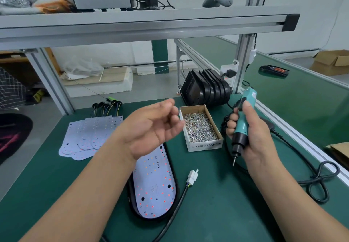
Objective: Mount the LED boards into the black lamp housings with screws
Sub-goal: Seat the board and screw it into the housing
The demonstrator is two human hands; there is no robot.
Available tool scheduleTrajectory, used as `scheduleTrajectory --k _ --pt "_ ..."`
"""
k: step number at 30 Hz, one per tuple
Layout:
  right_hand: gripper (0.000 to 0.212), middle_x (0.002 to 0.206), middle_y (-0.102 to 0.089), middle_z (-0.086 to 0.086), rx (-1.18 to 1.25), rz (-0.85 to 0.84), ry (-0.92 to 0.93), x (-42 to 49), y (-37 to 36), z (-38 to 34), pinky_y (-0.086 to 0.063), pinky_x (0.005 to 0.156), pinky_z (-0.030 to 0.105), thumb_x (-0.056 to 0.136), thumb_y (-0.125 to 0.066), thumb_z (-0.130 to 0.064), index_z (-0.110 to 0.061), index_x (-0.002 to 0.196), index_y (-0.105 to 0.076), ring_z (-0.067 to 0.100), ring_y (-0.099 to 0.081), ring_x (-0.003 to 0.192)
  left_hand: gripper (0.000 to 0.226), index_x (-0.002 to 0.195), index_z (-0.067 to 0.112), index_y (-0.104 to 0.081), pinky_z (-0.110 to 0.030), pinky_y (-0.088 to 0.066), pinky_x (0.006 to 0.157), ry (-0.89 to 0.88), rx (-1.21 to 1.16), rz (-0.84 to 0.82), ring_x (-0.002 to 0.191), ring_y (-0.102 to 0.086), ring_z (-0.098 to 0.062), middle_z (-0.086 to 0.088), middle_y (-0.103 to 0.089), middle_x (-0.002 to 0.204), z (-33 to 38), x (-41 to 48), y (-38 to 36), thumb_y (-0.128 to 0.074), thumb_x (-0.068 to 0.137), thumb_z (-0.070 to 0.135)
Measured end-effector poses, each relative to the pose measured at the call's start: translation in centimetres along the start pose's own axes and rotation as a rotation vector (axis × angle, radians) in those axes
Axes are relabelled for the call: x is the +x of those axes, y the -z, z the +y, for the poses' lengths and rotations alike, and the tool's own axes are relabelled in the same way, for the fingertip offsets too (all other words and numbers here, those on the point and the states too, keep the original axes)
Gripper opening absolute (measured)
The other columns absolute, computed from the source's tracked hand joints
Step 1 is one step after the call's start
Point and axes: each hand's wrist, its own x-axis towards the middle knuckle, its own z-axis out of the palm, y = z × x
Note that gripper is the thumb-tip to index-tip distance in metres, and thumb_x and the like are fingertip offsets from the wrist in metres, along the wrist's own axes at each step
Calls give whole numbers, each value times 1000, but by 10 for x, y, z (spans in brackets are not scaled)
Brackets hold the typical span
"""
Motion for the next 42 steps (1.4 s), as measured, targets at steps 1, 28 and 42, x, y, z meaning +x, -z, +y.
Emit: scheduleTrajectory --k 1,28,42 --pt "33 77 -61 1 26 3 3 -2 -3 -1 -50 51 22 100 -69 -44 -13 103 -60 13 -56 60 8 99 9 -69 -32 -64 75 -7 -103 2 79 -63 -18 -7 -66 90 2 -15 6 -62 94 9" --pt "9 95 -65 4 416 -289 146 -66 -91 20 -58 85 32 105 -63 -22 -16 101 -68 18 -69 88 16 92 7 -79 -17 -36 43 -12 129 200 56 -46 -10 -21 -74 99 -47 -90 40 -80 81 -4" --pt "5 82 -53 -3 400 -314 135 -69 -96 26 -49 66 25 103 -59 -14 -18 101 -57 10 -51 66 17 95 7 -80 -17 -34 42 -1 122 198 58 -44 -10 -14 -73 95 -57 -90 34 -79 79 3"
